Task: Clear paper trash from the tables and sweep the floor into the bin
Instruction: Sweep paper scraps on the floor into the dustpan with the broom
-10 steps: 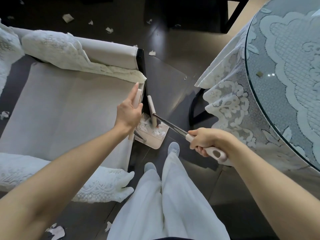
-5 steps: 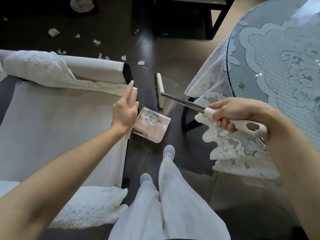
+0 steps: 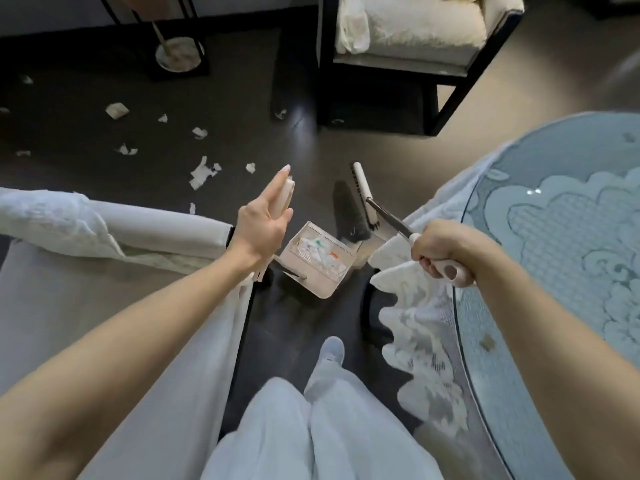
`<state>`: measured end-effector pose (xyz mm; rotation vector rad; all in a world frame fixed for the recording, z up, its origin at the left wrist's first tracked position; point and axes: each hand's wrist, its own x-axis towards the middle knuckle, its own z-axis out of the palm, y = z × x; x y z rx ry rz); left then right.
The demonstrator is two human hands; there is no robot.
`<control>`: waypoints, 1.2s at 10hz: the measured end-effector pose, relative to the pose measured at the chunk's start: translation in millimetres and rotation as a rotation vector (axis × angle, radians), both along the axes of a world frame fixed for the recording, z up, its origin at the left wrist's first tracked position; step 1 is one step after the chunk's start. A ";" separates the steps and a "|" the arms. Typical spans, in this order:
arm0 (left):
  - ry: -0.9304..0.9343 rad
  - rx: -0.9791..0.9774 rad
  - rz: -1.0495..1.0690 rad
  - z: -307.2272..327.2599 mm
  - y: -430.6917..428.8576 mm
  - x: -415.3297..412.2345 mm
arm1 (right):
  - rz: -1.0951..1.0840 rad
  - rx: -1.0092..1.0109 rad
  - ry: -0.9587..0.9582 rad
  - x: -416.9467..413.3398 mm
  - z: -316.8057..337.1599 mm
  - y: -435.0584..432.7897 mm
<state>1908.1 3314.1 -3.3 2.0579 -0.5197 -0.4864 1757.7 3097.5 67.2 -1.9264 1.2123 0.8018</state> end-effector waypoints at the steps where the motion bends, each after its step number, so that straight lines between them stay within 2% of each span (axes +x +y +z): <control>1: 0.014 0.018 -0.045 -3.4 -30.4 45.3 | 0.036 -0.014 0.074 24.5 -11.5 -21.1; 2: 0.034 0.067 -0.093 -7.9 -47.2 70.1 | 0.015 0.037 0.203 38.9 -25.0 -35.5; 3: 0.064 0.129 -0.139 -17.0 -66.4 91.8 | -0.149 0.190 0.302 43.2 -37.8 -41.6; 4: 0.063 0.162 -0.239 -19.9 -84.4 111.3 | -0.131 0.201 0.357 55.6 -42.8 -37.9; 6: 0.043 0.139 -0.312 -20.3 -101.3 143.6 | 0.146 0.187 0.381 82.0 -34.0 -8.7; 8: 0.058 0.123 -0.348 -18.1 -107.4 172.2 | -0.109 0.336 0.289 89.4 -5.9 -11.3; 10: 0.008 0.104 -0.278 -14.4 -106.0 217.9 | -0.097 0.291 0.183 122.4 17.9 -39.4; 12: -0.011 0.044 -0.124 -4.5 -134.3 270.0 | -0.219 0.259 0.090 178.5 25.3 -116.6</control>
